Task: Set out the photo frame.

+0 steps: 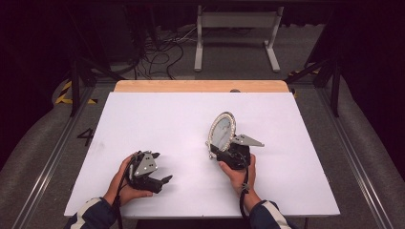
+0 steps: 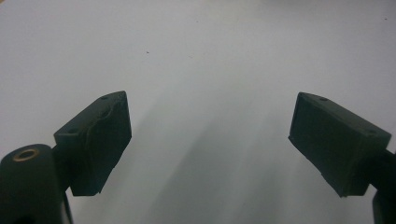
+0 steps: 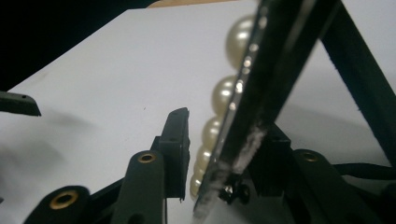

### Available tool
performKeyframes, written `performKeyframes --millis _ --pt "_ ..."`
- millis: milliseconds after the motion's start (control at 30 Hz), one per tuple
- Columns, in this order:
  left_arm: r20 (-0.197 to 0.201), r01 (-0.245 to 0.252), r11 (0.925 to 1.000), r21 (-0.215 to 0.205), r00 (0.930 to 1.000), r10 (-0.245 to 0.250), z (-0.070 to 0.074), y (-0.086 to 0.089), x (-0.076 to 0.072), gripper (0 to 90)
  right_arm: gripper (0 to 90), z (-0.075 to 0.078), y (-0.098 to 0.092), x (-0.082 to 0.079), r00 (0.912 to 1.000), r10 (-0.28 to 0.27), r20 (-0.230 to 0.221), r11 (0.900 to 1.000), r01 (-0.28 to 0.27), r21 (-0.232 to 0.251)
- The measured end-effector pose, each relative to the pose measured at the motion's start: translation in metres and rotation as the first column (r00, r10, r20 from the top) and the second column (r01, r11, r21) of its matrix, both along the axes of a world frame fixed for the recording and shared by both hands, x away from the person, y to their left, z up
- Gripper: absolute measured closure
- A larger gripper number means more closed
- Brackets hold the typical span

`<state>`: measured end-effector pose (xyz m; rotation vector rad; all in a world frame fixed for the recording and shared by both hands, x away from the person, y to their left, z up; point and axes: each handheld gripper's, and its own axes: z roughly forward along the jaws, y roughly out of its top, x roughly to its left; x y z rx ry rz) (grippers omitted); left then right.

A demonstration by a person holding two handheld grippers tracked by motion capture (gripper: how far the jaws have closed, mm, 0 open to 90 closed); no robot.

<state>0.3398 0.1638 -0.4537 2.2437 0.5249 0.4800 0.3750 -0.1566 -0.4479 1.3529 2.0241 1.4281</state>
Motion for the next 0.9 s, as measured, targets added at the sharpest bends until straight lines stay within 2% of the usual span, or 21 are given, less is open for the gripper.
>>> performKeyframes --millis 67,333,467,700,900 --pt "0.000 0.002 1.0000 0.002 1.0000 -0.002 0.000 -0.001 0.000 13.3 65.9 -0.001 0.000 0.000 0.9999 -0.012 0.008 1.000 0.012 0.002" --pt "-0.004 0.005 1.0000 0.007 1.0000 -0.005 -0.001 -0.001 -0.001 13.3 67.6 0.001 -0.002 0.001 1.0000 0.007 -0.006 1.000 -0.007 -0.010" --pt "-0.007 0.011 0.9999 0.010 0.9999 -0.011 -0.001 -0.001 -0.002 13.3 72.2 0.002 -0.007 0.002 0.9991 0.035 -0.024 0.999 -0.035 -0.011" --pt "-0.010 0.014 0.9998 0.013 0.9998 -0.014 -0.002 -0.002 -0.001 13.3 74.4 0.003 -0.011 0.003 0.9967 0.066 -0.048 0.998 -0.067 -0.013" --pt "-0.013 0.017 0.9998 0.013 0.9998 -0.017 -0.002 -0.002 -0.002 13.3 78.4 0.006 -0.015 0.006 0.9905 0.116 -0.075 0.993 -0.118 -0.022"
